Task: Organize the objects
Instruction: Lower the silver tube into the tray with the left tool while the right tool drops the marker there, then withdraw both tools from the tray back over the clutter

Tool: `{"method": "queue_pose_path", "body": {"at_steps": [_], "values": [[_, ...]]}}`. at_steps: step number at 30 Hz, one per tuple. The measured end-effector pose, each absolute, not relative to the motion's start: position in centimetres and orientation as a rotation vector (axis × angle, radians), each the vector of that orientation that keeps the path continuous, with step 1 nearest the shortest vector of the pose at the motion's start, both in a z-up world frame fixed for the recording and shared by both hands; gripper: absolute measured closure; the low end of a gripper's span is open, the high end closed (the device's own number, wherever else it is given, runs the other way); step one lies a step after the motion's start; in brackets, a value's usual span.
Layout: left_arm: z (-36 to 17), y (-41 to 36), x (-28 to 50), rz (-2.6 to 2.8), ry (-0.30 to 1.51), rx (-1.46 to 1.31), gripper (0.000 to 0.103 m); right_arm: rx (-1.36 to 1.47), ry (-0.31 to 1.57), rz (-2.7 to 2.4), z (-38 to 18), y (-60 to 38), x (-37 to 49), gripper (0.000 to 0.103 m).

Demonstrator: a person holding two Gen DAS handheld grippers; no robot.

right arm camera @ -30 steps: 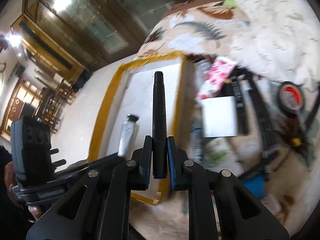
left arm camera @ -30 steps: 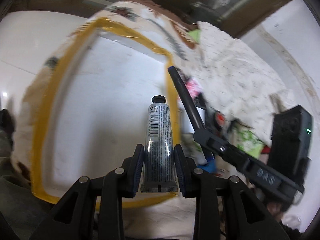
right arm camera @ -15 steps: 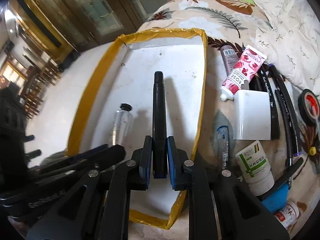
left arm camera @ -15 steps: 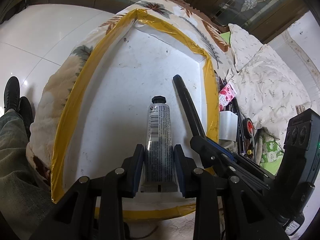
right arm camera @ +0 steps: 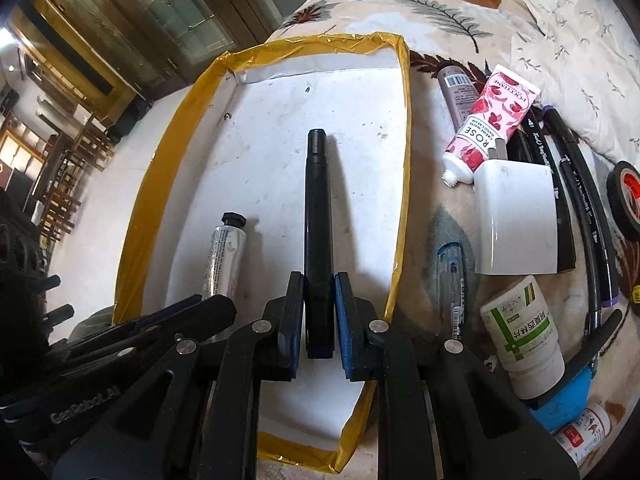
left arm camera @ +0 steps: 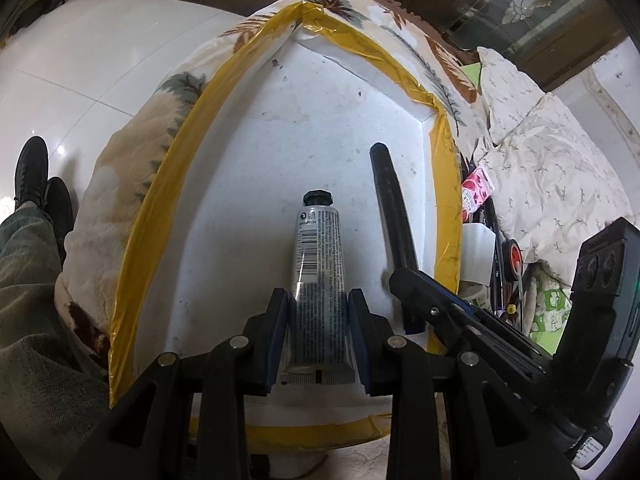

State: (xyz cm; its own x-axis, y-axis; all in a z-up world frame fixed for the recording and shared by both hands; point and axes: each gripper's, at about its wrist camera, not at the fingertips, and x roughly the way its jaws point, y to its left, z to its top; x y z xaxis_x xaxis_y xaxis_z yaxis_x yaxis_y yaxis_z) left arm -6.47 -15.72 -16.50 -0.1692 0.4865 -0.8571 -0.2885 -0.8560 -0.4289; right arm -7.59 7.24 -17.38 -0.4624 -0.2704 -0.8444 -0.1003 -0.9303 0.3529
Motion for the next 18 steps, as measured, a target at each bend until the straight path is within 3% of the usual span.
{"method": "queue_pose_path", "body": {"at_steps": [6, 9, 13, 18], "values": [[-16.7, -16.3, -6.7, 2.057, -0.307, -1.61, 0.07, 1.506, -0.601, -2.498, -16.5, 7.7, -7.5, 0.066], [-16.5, -16.3, -6.5, 2.053, -0.324, -1.586, 0.055, 1.469, -0.611, -2.487, -15.7, 8.0, -7.0, 0.058], [-15.0, -16.3, -6.0, 2.102, -0.313, -1.484, 0.034, 1.422, -0.655, -2.46, -14.8, 8.9, -6.1, 0.058], [-13.5, -15.4, -5.2, 2.112, -0.27, -1.421, 0.033, 1.356, -0.676, -2.456, -13.4, 11.6, -4.0, 0.058]]}}
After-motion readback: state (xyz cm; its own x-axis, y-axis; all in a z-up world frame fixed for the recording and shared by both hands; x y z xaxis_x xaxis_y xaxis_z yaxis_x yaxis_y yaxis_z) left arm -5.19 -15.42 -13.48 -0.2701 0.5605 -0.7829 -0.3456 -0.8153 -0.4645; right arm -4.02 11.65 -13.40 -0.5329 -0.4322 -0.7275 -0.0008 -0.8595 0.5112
